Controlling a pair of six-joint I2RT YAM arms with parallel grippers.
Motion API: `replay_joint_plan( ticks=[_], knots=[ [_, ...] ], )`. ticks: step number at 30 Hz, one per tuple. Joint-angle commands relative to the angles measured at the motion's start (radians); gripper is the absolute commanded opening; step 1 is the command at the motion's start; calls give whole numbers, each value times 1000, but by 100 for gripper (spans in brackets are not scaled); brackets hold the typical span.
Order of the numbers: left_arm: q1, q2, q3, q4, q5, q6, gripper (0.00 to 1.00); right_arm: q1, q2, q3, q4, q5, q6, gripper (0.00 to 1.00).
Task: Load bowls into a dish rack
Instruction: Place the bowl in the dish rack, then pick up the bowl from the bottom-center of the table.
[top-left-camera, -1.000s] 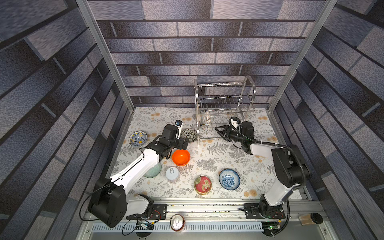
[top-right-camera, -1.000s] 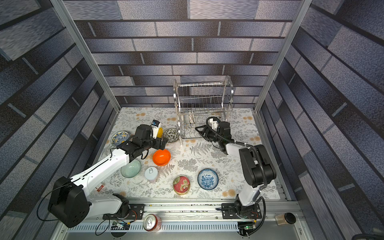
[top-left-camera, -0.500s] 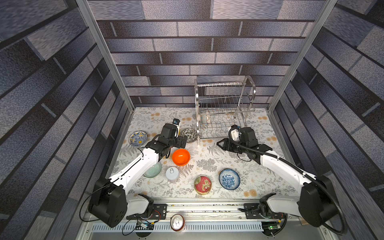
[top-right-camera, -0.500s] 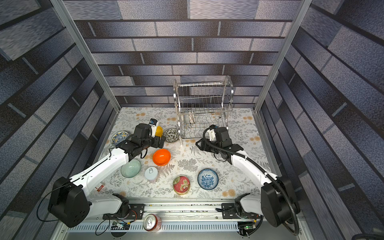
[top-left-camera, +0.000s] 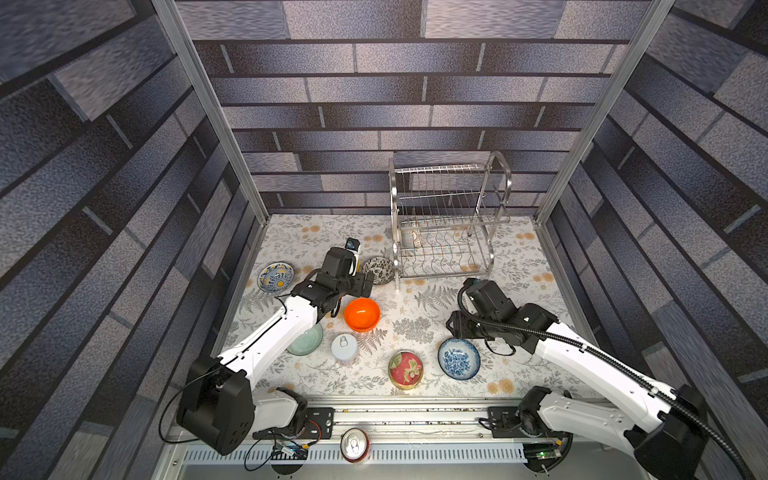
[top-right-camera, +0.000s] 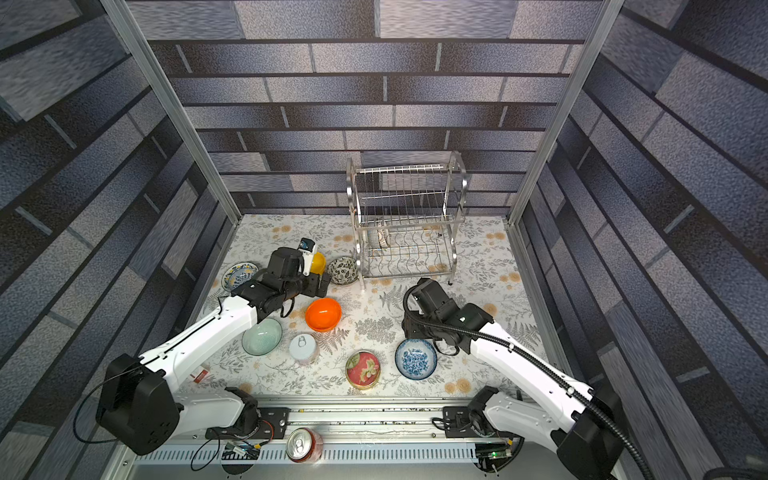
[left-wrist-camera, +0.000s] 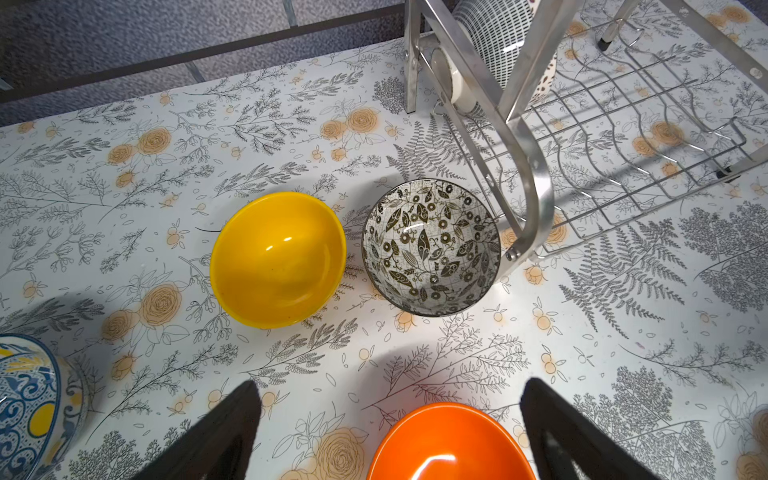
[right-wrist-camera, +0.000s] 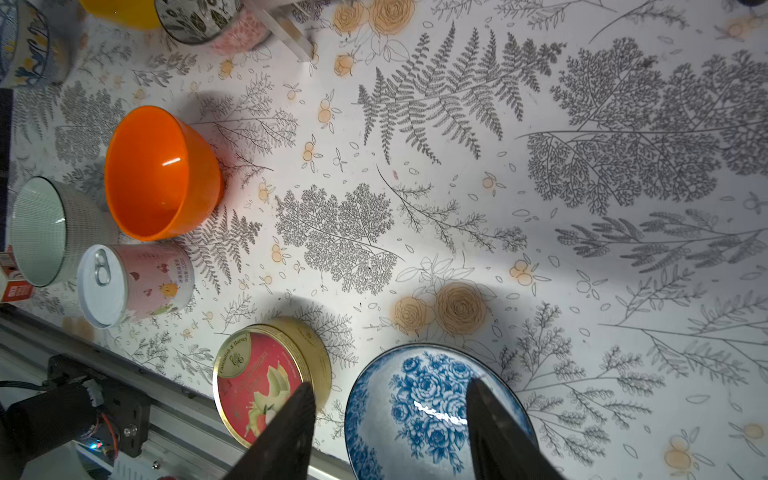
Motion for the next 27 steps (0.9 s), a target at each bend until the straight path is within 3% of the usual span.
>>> replay_joint_plan(
  ticks=[1,13,27],
  knots=[
    [1,-1,39,-20,6,-20,100,69,10,-2,-101,96,69,59],
    [1,7,40,-23,-2,-16,100,347,238,99,-167,213,99,56],
    [2,13,41,-26,-15,-8,100,439,436,125,-180,213,73,40]
  ],
)
